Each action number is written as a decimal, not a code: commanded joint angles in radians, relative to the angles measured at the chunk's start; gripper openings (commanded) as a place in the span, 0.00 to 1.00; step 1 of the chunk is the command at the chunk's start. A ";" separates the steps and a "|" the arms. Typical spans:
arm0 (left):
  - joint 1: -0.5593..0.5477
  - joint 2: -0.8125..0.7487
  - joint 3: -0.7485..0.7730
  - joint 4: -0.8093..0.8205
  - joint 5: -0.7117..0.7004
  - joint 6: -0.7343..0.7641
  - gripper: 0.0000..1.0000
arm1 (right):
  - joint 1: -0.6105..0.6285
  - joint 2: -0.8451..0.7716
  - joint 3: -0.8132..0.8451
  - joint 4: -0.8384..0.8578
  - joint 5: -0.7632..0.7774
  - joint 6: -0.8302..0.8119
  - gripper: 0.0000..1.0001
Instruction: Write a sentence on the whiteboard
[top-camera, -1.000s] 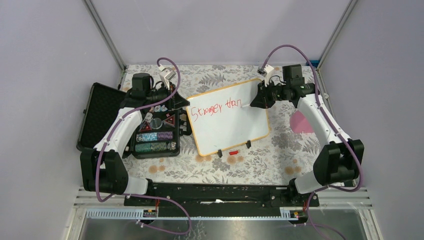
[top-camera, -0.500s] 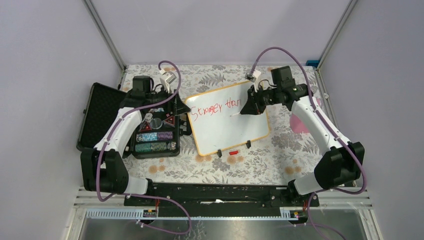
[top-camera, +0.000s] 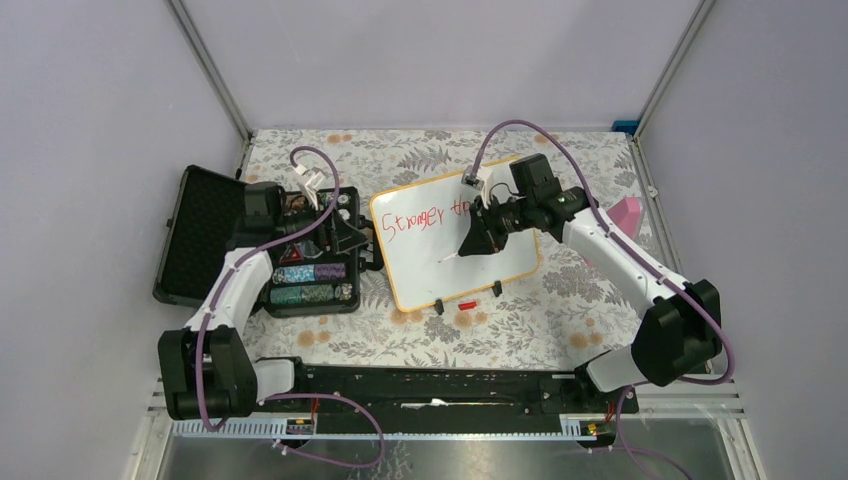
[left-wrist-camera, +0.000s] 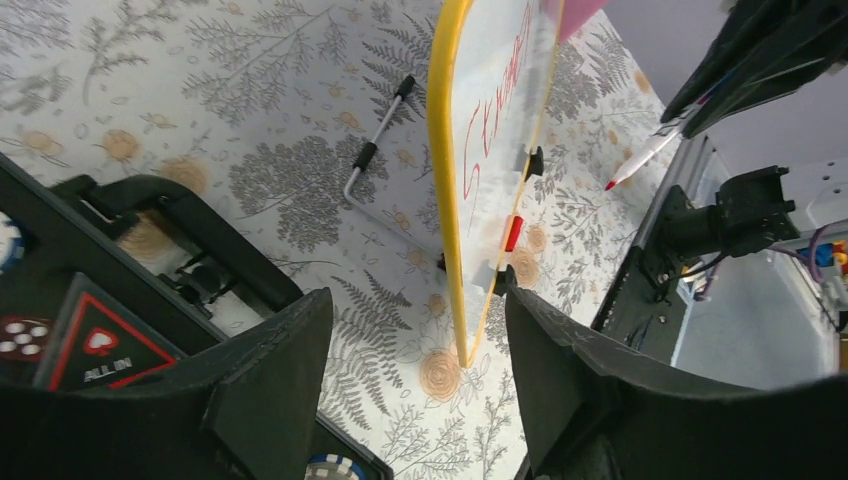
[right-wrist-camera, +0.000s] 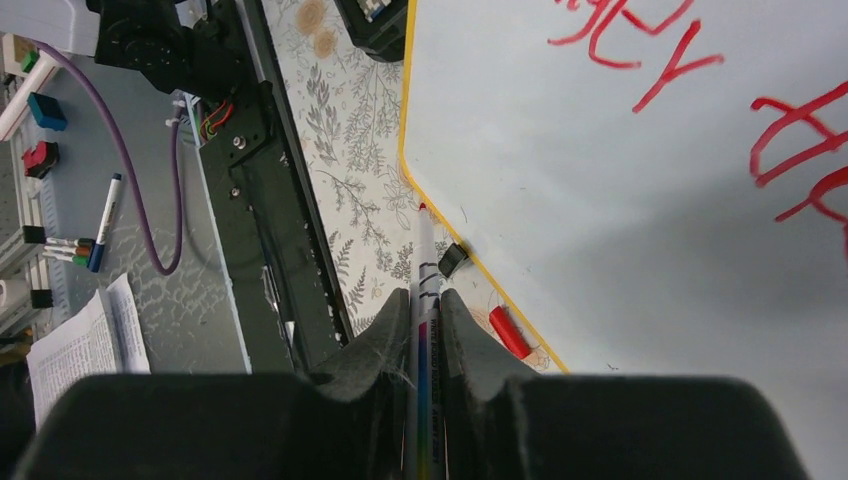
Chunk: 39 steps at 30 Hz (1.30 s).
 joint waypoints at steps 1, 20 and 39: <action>0.004 -0.019 -0.043 0.155 0.075 -0.060 0.67 | 0.014 -0.055 -0.088 0.174 0.005 0.094 0.00; -0.099 0.050 -0.114 0.367 0.091 -0.140 0.63 | 0.161 -0.098 -0.271 0.549 0.253 0.134 0.00; -0.128 0.112 -0.114 0.424 0.066 -0.161 0.28 | 0.186 -0.061 -0.310 0.649 0.243 0.078 0.00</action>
